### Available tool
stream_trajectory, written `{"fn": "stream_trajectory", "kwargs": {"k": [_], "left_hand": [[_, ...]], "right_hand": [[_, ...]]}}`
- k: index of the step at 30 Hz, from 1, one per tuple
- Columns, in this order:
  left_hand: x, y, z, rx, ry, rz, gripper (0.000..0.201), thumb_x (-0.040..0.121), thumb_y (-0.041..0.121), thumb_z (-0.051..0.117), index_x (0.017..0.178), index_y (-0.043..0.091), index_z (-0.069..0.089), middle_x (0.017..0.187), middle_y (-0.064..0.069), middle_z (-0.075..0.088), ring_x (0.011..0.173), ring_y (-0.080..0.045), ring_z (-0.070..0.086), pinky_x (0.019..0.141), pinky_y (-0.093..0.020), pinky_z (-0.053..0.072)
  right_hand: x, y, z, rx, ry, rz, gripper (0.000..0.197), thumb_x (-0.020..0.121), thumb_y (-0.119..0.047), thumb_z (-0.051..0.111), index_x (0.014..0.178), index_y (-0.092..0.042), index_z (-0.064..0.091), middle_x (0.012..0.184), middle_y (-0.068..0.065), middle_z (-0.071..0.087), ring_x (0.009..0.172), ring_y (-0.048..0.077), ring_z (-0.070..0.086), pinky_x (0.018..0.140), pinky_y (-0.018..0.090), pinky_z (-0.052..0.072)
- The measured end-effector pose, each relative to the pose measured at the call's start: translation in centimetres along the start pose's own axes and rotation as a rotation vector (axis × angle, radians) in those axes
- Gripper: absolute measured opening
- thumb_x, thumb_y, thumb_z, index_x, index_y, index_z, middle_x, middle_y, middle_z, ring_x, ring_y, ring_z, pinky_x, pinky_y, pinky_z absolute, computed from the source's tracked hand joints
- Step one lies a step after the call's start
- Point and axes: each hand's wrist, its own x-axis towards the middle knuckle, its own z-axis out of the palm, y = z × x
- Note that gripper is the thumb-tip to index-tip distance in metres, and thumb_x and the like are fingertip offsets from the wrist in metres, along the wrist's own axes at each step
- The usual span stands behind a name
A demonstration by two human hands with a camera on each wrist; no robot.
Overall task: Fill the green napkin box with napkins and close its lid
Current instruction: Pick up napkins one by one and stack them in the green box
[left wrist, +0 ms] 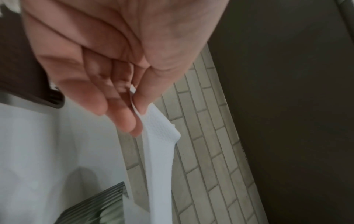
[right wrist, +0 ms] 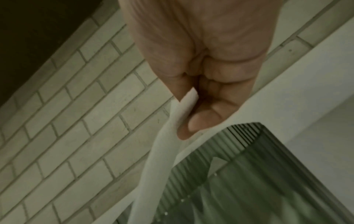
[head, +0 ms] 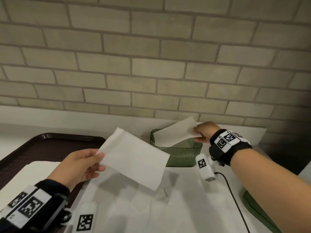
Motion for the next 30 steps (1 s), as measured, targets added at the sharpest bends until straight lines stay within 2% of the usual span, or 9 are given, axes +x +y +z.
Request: {"fn": "stream_trajectory", "kwargs": {"k": [2,5,9,12,16,18,22,25,30], "left_hand": [[-0.4,-0.7,-0.2,0.002,0.022,-0.021,0.014,0.091,0.014,0.057,0.100,0.010,0.067,0.067,-0.002,0.069,0.057,-0.011,0.063,0.056,-0.023,0.052],[-0.7,-1.8,-0.4,0.054,0.046,-0.049,0.014,0.091,0.013,0.057,0.101,0.010,0.067,0.073,-0.004,0.071,0.065,-0.017,0.064,0.063,-0.028,0.049],[-0.3,-3.4,0.8,0.144,0.038,-0.118,0.012,0.091,0.014,0.059,0.102,0.011,0.063,0.087,-0.010,0.068,0.072,-0.020,0.067,0.059,-0.026,0.048],[0.2,-3.8,2.2,0.203,-0.011,-0.177,0.006,0.090,0.013,0.060,0.095,0.017,0.059,0.084,-0.009,0.066,0.066,-0.016,0.066,0.056,-0.026,0.048],[0.8,-3.8,4.0,0.467,-0.091,-0.200,0.008,0.092,0.018,0.058,0.099,0.015,0.056,0.080,-0.007,0.064,0.060,-0.012,0.063,0.050,-0.020,0.045],[1.1,-3.4,4.3,0.736,-0.111,-0.154,0.021,0.091,0.030,0.057,0.108,0.017,0.056,0.083,-0.002,0.064,0.063,-0.010,0.061,0.054,-0.017,0.045],[0.8,-0.1,4.9,1.169,-0.133,0.032,0.038,0.088,0.050,0.053,0.120,0.028,0.052,0.097,0.012,0.062,0.088,-0.006,0.060,0.083,-0.019,0.047],[0.6,3.6,6.5,1.316,-0.174,0.185,0.036,0.090,0.052,0.049,0.118,0.030,0.054,0.092,0.016,0.060,0.090,-0.005,0.056,0.082,-0.018,0.043],[2.4,9.2,12.6,1.379,-0.247,0.443,0.026,0.094,0.035,0.046,0.107,0.022,0.065,0.094,0.004,0.063,0.087,-0.015,0.055,0.079,-0.022,0.042]], "right_hand": [[0.7,0.6,0.4,-0.023,-0.009,0.039,0.027,0.094,-0.004,0.052,0.119,0.004,0.053,0.095,0.017,0.058,0.087,0.029,0.058,0.052,0.028,0.052],[1.1,0.6,0.1,0.031,-0.025,0.039,0.016,0.094,-0.003,0.050,0.110,-0.001,0.054,0.085,0.013,0.059,0.067,0.023,0.058,0.043,0.024,0.051],[0.5,0.0,-1.8,0.193,-0.012,-0.079,0.016,0.096,-0.002,0.047,0.112,-0.006,0.046,0.078,0.010,0.055,0.065,0.020,0.056,0.037,0.017,0.049],[-0.9,0.0,-3.8,0.235,-0.035,-0.161,0.015,0.095,-0.005,0.050,0.111,-0.004,0.049,0.080,0.009,0.056,0.067,0.019,0.057,0.041,0.015,0.050],[-3.6,1.5,-6.5,0.173,-0.135,-0.128,0.009,0.095,-0.005,0.049,0.093,-0.004,0.058,0.081,0.010,0.059,0.068,0.017,0.054,0.043,0.017,0.050],[-5.1,3.2,-7.6,0.032,-0.218,-0.084,0.012,0.094,-0.007,0.050,0.094,-0.004,0.061,0.082,0.011,0.061,0.069,0.018,0.055,0.047,0.019,0.050],[-6.6,8.4,-7.9,-0.141,-0.318,0.009,0.017,0.093,-0.009,0.052,0.098,0.002,0.065,0.084,0.015,0.066,0.075,0.024,0.060,0.060,0.028,0.051],[-6.7,11.4,-7.1,-0.154,-0.394,0.074,0.020,0.094,-0.010,0.053,0.091,0.003,0.067,0.080,0.018,0.065,0.068,0.027,0.060,0.064,0.034,0.048],[-6.1,12.7,-5.7,-0.151,-0.436,0.170,0.019,0.095,-0.008,0.052,0.083,-0.002,0.066,0.067,0.010,0.065,0.054,0.022,0.064,0.050,0.027,0.052]]}}
